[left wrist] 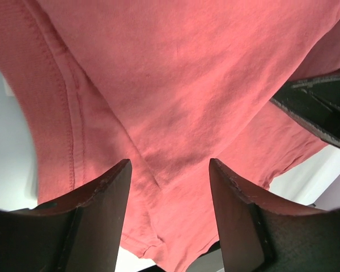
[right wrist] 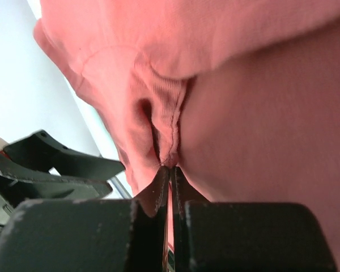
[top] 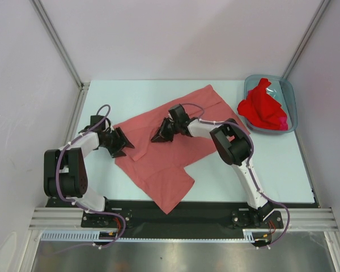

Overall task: Fold and stack the t-shirts
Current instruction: Fold the tshirt

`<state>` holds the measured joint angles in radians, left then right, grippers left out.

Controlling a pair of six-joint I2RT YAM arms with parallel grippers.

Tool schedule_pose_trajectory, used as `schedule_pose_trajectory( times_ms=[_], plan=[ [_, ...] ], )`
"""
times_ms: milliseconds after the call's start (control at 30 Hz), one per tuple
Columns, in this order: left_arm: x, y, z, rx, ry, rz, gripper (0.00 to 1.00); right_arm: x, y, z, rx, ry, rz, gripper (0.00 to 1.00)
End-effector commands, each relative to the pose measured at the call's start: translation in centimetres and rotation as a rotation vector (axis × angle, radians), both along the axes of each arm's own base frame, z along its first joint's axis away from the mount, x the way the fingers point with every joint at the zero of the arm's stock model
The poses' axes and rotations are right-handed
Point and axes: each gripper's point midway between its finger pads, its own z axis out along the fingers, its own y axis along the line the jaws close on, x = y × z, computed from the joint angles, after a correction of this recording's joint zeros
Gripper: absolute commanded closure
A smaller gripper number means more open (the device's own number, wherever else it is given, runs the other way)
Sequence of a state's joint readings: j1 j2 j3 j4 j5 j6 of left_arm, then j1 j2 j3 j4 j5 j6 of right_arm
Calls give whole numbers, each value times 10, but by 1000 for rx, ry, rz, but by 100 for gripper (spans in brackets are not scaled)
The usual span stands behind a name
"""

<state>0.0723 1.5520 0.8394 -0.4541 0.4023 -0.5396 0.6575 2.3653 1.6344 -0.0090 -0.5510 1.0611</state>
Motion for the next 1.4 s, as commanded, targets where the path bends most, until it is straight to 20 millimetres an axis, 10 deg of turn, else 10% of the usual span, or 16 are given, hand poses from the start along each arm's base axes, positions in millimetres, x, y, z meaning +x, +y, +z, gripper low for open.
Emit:
schedule_pose_trajectory(
  times_ms=[0,1000,1367],
  plan=[
    [19,-2,9,-28,-60,-26,37,-4,-9,43,-12,-42,59,100],
    [21,17,-32,61,103,36,42,6,-69,40,-92,-100,231,100],
    [5,18,27,113,-24,35,34,6,-78,31,-145,-117,262,72]
  ],
)
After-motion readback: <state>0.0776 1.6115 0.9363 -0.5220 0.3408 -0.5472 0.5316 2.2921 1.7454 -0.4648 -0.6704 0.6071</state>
